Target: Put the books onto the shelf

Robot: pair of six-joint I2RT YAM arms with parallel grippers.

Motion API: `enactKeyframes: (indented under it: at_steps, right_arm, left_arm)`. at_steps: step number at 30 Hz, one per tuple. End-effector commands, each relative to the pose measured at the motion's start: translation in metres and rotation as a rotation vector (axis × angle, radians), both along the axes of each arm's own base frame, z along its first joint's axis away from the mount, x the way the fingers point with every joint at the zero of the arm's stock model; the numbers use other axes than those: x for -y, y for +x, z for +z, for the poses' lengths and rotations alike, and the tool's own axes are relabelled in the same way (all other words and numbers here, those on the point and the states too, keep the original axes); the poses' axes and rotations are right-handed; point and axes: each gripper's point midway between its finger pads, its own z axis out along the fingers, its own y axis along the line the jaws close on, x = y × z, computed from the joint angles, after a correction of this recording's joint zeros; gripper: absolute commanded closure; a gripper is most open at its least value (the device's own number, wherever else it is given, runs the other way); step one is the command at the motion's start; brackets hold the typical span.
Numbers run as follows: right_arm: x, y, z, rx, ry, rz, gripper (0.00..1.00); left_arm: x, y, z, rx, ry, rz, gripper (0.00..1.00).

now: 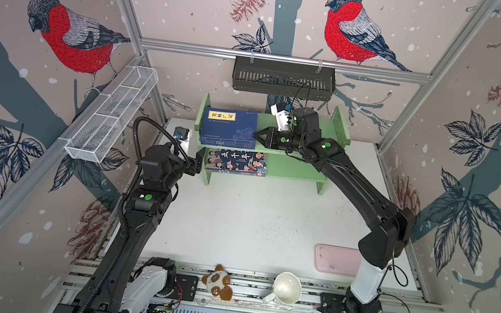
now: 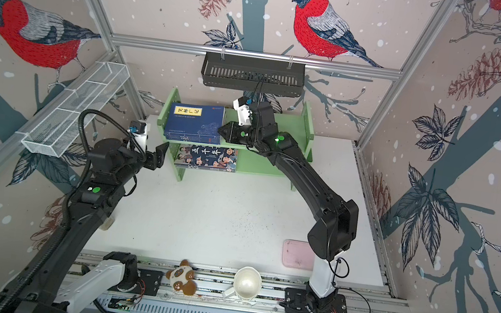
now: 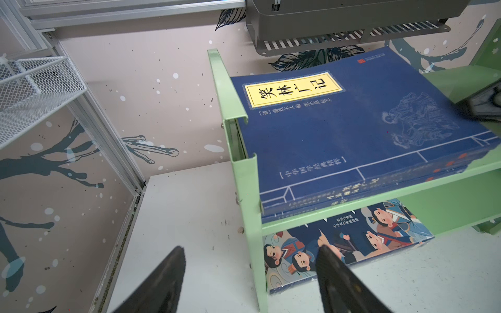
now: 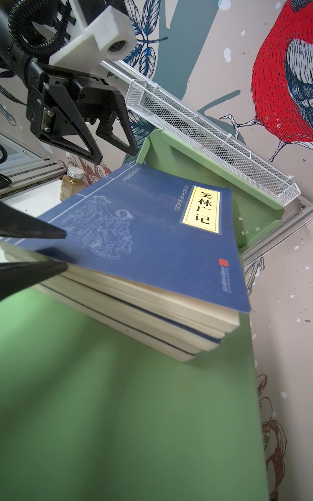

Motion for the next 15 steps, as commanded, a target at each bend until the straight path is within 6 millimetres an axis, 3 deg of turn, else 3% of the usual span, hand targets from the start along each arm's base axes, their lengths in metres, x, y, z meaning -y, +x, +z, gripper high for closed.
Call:
enactKeyframes:
  at_steps: [1,4,8,12,15]
  right_arm:
    - [0.000,-0.001,0.003,0.016,-0.003,0.008,0.81]
    - [0.006,-0.001,0.010,0.038,-0.007,-0.020,0.76]
    - [0.024,-0.011,0.033,0.109,0.029,-0.076,0.70]
    - [0.049,-0.037,0.051,0.161,0.087,-0.104,0.73]
    - [0.067,-0.064,0.048,0.182,0.097,-0.108,0.73]
  left_arm:
    - [0.000,0.000,0.012,0.045,0.000,0.001,0.24]
    - [0.000,-0.001,0.006,0.021,-0.008,0.002,0.24]
    - [-0.003,-0.003,-0.009,-0.048,-0.049,0.030,0.24]
    - [0.000,-0.011,-0.029,-0.127,-0.081,0.024,0.25]
    - [0.002,-0.019,-0.040,-0.125,-0.033,-0.004,0.25]
